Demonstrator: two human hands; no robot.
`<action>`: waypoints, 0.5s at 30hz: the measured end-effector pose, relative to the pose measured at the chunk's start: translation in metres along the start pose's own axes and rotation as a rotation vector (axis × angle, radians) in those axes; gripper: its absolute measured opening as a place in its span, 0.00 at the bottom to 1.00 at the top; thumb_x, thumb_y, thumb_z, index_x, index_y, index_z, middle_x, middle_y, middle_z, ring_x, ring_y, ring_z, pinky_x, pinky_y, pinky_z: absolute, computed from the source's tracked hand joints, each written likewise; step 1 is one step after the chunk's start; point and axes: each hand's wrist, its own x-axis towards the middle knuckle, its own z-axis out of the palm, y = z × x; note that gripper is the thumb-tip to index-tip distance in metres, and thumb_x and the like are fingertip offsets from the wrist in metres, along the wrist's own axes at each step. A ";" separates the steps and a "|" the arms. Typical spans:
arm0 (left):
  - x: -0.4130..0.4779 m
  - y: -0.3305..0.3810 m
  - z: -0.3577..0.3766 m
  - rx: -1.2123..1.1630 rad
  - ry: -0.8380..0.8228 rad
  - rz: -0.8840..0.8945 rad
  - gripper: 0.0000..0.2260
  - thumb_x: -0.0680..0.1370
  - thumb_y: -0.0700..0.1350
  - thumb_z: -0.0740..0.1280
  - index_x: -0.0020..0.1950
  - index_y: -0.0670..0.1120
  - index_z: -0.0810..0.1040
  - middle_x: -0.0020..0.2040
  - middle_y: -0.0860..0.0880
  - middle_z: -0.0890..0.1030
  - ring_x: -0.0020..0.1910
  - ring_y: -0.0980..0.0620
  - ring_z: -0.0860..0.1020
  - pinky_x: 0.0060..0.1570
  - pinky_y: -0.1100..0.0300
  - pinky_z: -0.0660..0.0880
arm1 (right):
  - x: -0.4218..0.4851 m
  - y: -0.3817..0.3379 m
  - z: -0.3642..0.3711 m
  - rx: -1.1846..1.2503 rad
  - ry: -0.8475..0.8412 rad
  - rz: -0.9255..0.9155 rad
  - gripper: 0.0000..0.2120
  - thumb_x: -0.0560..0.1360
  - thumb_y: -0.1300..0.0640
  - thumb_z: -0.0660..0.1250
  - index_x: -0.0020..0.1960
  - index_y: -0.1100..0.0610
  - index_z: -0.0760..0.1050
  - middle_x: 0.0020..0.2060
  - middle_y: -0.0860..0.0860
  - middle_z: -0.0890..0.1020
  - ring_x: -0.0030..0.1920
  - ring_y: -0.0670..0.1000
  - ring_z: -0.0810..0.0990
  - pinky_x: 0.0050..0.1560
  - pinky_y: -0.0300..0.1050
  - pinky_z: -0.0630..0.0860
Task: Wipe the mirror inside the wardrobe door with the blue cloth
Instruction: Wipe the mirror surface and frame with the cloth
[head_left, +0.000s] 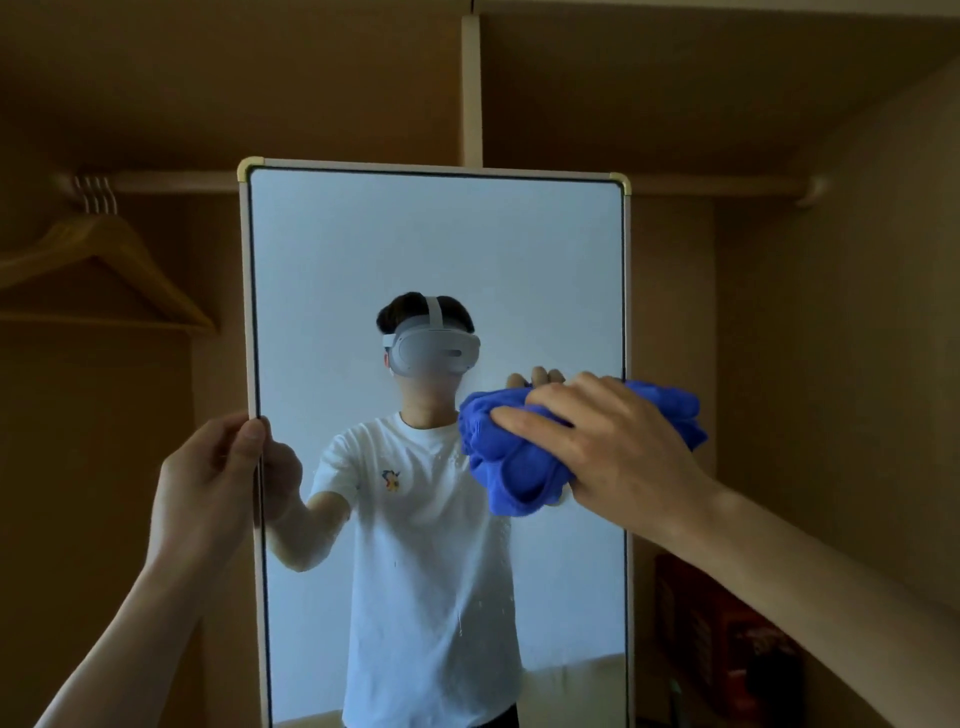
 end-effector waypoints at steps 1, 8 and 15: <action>0.000 0.000 0.001 -0.001 0.001 0.002 0.07 0.84 0.49 0.64 0.48 0.56 0.79 0.40 0.55 0.83 0.42 0.56 0.82 0.39 0.58 0.75 | -0.004 -0.001 0.001 0.013 -0.003 -0.002 0.26 0.70 0.65 0.66 0.67 0.53 0.76 0.50 0.53 0.81 0.46 0.57 0.78 0.49 0.56 0.77; -0.003 0.005 0.003 0.005 0.000 -0.006 0.07 0.84 0.48 0.63 0.56 0.48 0.79 0.46 0.52 0.82 0.46 0.54 0.80 0.39 0.58 0.75 | 0.015 0.026 -0.018 -0.030 0.066 0.113 0.28 0.68 0.66 0.73 0.67 0.53 0.76 0.54 0.53 0.81 0.47 0.58 0.78 0.49 0.56 0.77; -0.004 0.002 0.003 0.012 0.026 -0.022 0.09 0.84 0.50 0.63 0.59 0.48 0.80 0.46 0.54 0.82 0.46 0.57 0.80 0.38 0.61 0.73 | 0.028 0.065 -0.037 -0.035 0.145 0.272 0.28 0.69 0.65 0.72 0.68 0.52 0.75 0.51 0.51 0.80 0.45 0.56 0.77 0.44 0.48 0.73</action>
